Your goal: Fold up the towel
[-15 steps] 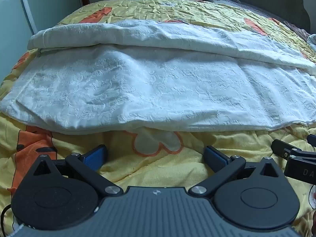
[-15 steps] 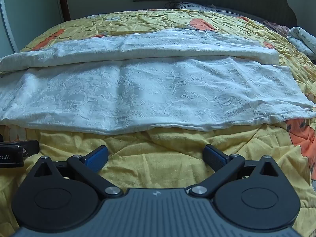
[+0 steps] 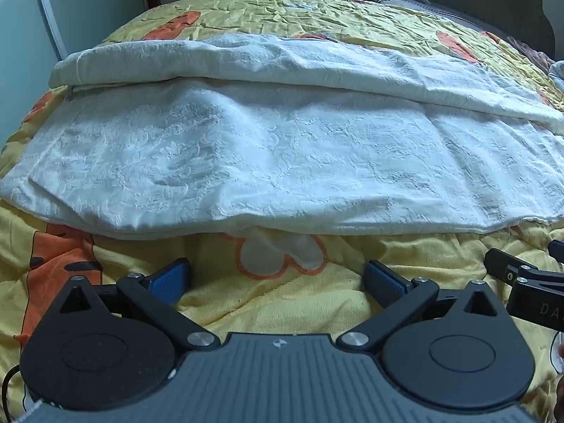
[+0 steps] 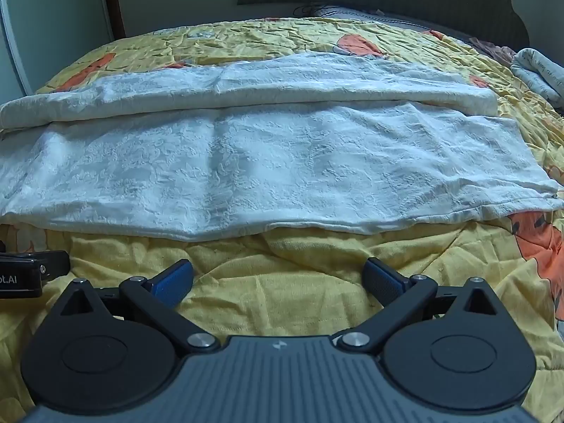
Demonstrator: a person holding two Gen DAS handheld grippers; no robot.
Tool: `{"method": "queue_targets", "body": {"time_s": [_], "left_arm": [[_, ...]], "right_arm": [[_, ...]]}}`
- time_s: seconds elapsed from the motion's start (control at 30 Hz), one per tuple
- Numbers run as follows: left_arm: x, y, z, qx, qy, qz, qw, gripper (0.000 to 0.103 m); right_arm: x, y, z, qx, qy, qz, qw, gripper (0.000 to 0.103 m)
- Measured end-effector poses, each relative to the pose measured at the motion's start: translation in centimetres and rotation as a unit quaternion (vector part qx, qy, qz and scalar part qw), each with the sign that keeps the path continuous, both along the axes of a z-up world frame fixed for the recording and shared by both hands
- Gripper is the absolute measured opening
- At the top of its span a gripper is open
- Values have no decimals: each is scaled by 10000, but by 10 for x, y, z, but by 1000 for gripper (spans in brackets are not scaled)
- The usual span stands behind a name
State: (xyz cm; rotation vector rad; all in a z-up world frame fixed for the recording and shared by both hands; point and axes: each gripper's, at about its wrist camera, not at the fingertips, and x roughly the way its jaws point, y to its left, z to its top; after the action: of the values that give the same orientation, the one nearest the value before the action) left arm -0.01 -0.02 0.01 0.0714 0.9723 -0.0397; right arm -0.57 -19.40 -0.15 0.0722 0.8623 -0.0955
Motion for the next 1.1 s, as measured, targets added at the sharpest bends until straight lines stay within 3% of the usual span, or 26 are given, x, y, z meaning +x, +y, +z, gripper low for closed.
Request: {"method": "queue_targets", "body": {"time_s": [1.1], "left_arm": [[-2, 1, -1, -15, -1, 31, 10000, 103]], "right_arm": [[-2, 0, 0, -3, -42, 7, 10000, 103]]}}
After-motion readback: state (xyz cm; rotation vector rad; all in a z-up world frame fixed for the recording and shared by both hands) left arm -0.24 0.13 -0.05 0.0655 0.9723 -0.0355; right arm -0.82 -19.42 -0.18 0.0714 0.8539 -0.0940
